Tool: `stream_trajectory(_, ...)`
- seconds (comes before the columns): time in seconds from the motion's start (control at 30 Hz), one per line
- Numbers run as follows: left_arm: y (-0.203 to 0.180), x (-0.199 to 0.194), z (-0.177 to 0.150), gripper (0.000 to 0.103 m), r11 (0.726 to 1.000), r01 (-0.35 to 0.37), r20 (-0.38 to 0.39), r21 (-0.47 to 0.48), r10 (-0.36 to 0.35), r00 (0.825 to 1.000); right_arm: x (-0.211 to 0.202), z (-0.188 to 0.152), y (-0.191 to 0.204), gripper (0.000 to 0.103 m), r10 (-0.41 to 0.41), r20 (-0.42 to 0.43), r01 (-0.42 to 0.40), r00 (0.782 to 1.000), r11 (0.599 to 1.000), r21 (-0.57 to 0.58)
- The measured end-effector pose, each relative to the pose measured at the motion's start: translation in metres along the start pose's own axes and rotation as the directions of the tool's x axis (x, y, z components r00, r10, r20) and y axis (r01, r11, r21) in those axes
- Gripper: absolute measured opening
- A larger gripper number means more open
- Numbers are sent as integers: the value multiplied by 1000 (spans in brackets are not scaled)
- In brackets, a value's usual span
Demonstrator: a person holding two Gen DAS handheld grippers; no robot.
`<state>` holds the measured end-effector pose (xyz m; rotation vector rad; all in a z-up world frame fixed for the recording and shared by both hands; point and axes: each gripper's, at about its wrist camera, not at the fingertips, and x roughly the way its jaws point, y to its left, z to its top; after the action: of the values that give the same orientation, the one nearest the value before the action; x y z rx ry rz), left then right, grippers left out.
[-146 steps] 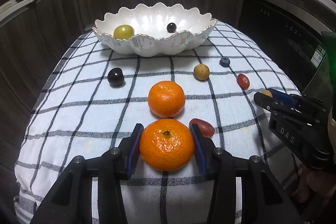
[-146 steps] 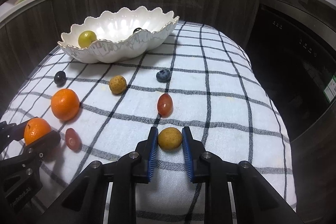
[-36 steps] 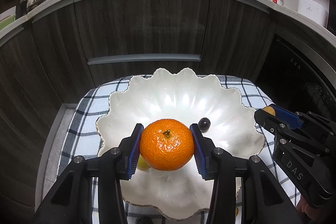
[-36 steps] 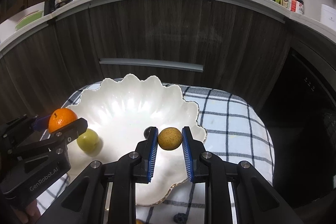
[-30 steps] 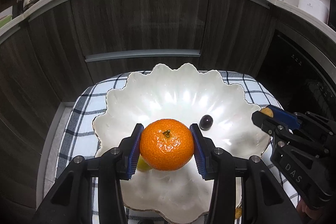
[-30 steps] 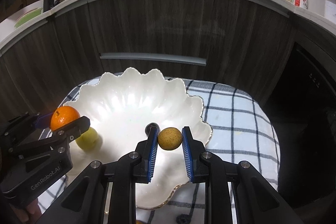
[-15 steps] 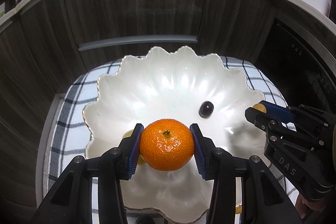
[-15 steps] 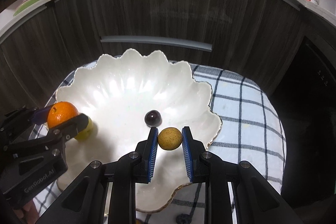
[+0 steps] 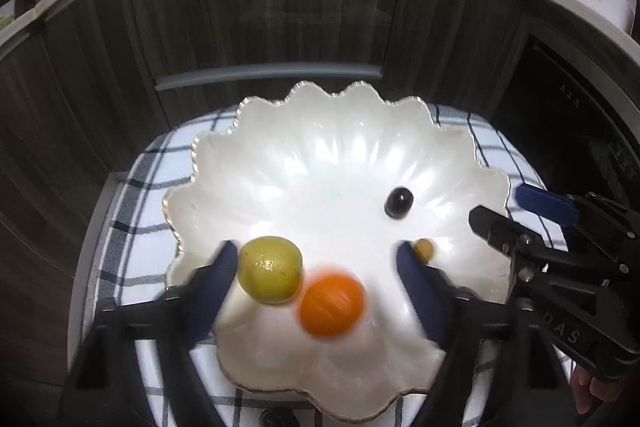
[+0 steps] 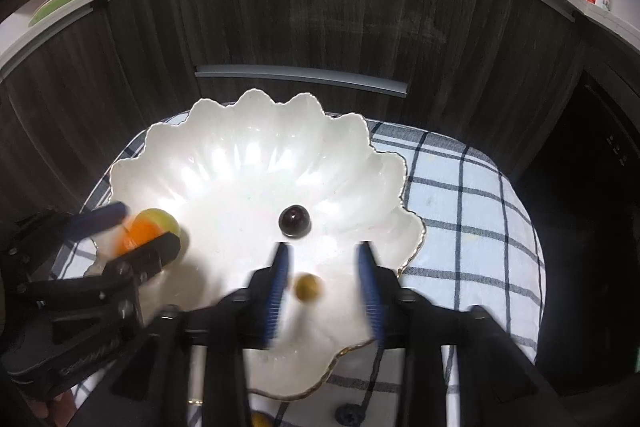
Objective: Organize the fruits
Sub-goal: 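Open both tools to drop the mandarin and brown fruit into the bowl, then withdraw both tools from the bowl toward the remaining fruits on the cloth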
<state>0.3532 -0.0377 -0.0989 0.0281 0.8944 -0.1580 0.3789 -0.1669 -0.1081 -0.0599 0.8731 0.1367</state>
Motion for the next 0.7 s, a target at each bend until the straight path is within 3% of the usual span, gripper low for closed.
stream_trajectory(0.13, 3, -5, -1, 88, 1000, -6, 8, -3, 6, 1000, -8, 0, -7, 73, -42, 30, 41, 999, 998, 38)
stream_trajectory(0.43, 2, -17, -1, 100, 999, -45, 27, -5, 45, 999, -16, -2, -16, 78, -61, 32, 59, 998, 996, 71)
stream_trajectory(0.7, 3, -29, -4, 102, 997, -79, 47, -12, 80, 996, -28, -4, -22, 84, -68, 53, 64, 996, 995, 82)
